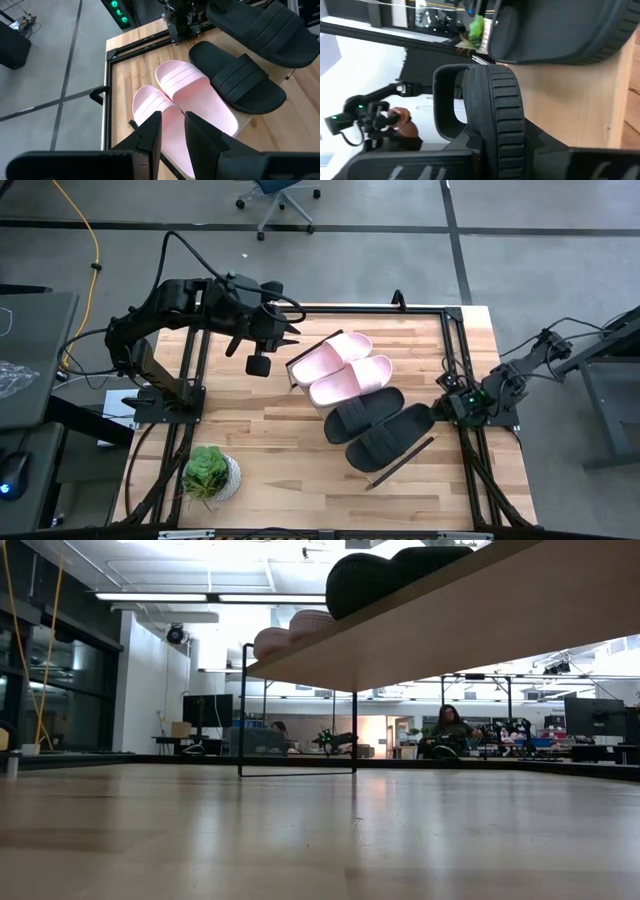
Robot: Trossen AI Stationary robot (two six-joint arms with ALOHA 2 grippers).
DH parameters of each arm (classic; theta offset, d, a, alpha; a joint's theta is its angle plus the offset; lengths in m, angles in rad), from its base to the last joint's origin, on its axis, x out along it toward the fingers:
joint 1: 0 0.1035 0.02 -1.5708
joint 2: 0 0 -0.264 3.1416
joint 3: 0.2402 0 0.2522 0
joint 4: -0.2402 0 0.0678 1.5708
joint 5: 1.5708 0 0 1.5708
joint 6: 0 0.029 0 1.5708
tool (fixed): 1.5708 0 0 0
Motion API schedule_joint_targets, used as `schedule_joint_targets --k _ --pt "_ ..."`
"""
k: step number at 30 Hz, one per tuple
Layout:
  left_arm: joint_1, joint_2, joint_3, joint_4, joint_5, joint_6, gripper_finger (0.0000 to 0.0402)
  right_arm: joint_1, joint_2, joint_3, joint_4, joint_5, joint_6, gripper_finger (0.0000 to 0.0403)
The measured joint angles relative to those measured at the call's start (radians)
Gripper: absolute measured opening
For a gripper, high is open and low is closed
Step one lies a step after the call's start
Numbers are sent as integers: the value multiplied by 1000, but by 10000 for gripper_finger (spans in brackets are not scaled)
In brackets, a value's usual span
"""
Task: Pick and place slides into the shelf
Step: Put the black slide on the shelf
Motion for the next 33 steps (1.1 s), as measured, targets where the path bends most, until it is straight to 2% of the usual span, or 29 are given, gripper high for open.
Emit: schedule_joint_targets --k 10,16,25,33 --pt "0 0 0 -1 -7 2 74 0 1 0 -44 -25 21 35" --pt "0 0 0 -2 -7 2 74 0 2 0 -102 19 70 35" --pt "0 0 0 -2 -7 2 74 0 22 0 -95 -3 103 35" --pt "0 0 0 -1 -7 2 74 0 101 0 -30 -17 108 35"
